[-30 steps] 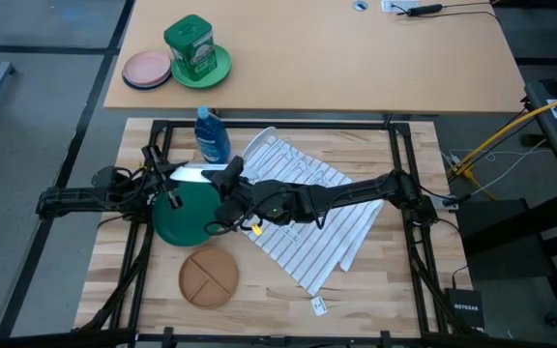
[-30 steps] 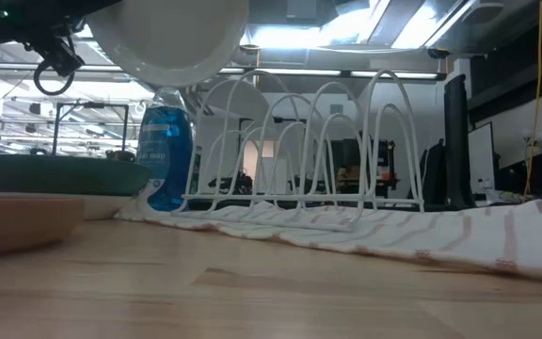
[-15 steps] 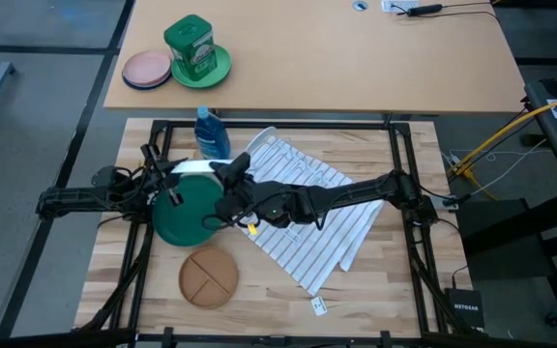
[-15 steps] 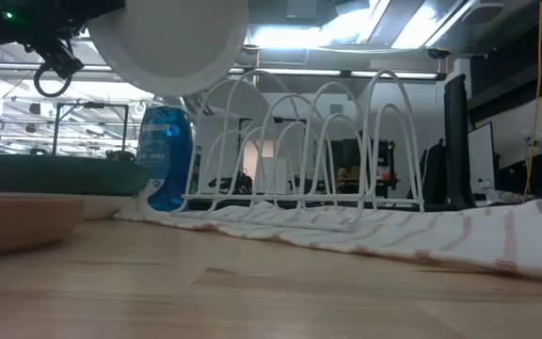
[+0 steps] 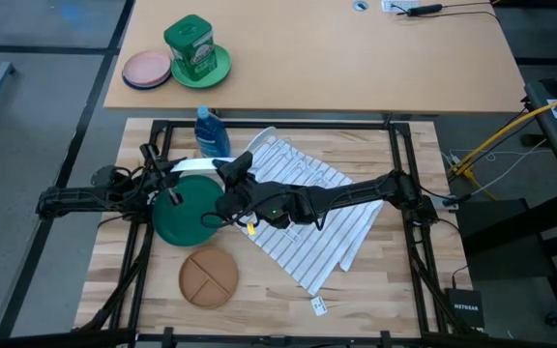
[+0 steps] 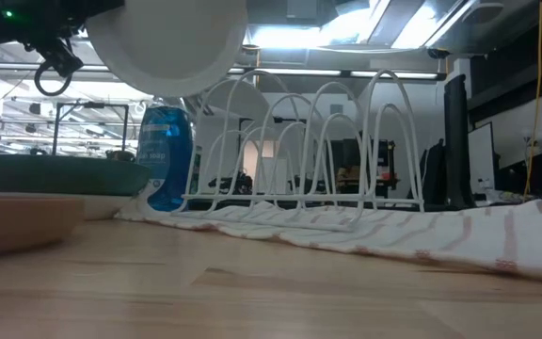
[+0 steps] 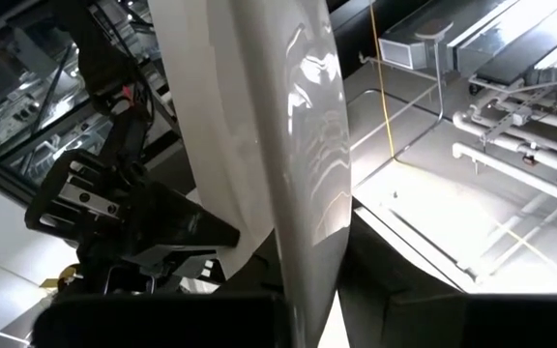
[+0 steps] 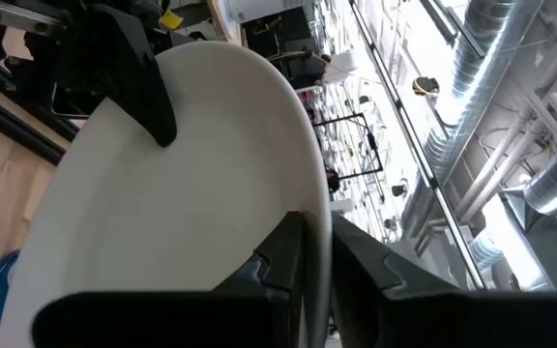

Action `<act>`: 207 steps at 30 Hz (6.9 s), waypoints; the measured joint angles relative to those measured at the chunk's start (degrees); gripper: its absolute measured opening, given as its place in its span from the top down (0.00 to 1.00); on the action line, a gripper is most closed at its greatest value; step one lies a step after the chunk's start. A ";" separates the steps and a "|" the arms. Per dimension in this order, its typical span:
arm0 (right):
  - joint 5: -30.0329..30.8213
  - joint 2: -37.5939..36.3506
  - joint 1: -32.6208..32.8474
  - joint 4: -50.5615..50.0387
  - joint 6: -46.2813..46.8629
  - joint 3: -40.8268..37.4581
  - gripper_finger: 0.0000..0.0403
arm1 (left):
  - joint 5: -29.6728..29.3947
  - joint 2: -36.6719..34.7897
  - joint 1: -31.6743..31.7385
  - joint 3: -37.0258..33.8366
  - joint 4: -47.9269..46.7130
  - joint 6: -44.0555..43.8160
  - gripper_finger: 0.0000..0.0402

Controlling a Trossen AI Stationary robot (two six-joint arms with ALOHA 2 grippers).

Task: Sort dishes
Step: Put the white plate into the white dish rack

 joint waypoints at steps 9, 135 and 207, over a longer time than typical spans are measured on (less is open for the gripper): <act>-1.15 0.00 -0.07 -0.44 -0.47 0.00 0.90 | 0.00 -0.07 -0.01 0.00 0.02 0.02 0.92; -10.21 -29.37 1.26 -63.97 69.23 0.26 0.65 | 62.89 -0.11 -0.05 0.02 12.41 118.52 0.92; -19.65 -65.70 -3.85 -20.36 86.89 -72.82 0.65 | 62.34 -0.09 0.01 0.02 10.82 121.04 0.92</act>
